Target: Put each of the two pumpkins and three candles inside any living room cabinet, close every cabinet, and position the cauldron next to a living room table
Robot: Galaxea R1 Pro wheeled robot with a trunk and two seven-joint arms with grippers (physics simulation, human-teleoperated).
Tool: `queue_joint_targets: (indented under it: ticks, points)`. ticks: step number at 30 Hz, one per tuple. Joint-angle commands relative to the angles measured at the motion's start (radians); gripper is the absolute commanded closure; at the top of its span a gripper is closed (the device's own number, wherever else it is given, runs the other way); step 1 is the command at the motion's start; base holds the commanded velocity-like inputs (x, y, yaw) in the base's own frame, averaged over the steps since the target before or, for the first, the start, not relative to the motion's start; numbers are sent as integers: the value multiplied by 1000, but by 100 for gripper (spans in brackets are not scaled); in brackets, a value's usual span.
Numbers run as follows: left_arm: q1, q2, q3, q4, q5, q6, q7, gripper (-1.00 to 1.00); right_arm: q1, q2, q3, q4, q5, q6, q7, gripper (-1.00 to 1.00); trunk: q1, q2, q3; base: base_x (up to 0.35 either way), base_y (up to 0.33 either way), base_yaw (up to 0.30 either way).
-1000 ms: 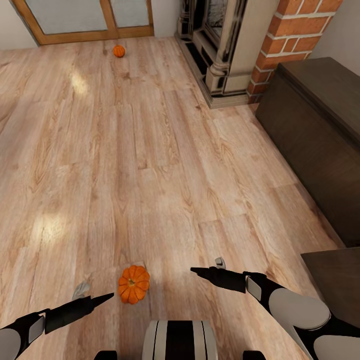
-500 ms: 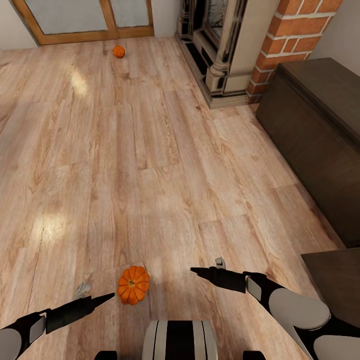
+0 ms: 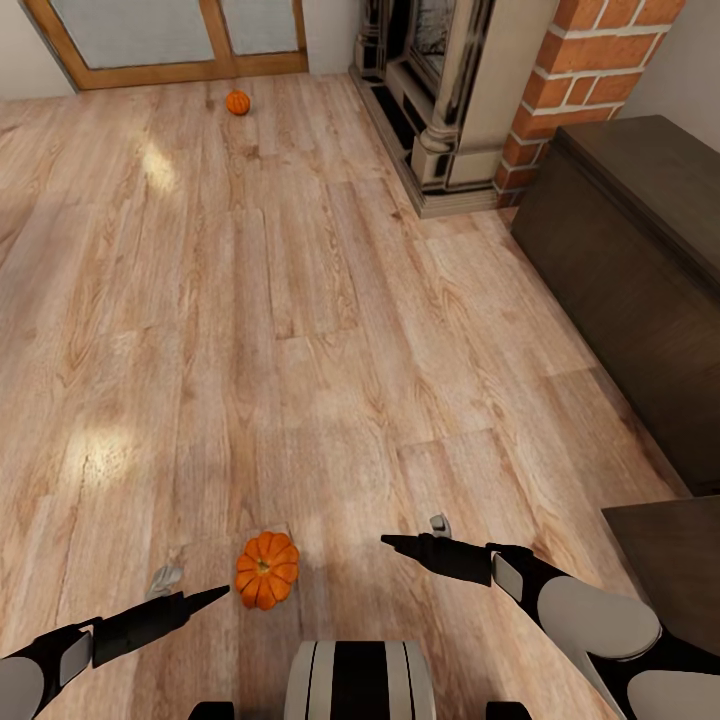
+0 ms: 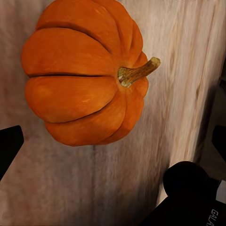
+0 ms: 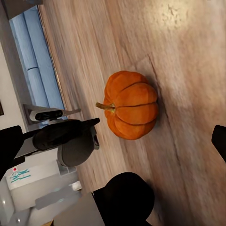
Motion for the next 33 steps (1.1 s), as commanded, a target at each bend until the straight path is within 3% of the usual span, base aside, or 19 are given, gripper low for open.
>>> queue_joint_targets:
  ticks: [1, 14, 33]
  points:
    - [0, 0, 0, 0, 0, 0, 0, -100, 0, 0, 0, 0, 0, 0, 0, -100, 0, 0, 0, 0, -12, 0]
    - [0, -2, -1, 0, 0, -1, -1, -100, 0, 0, 0, 0, 1, 0, 0, -100, 0, 0, 0, 0, -1, 0]
    - [0, 2, -2, 0, 0, 0, -7, -100, 0, 1, 0, 0, 0, 0, 0, -100, 8, -4, -70, 0, 0, 0]
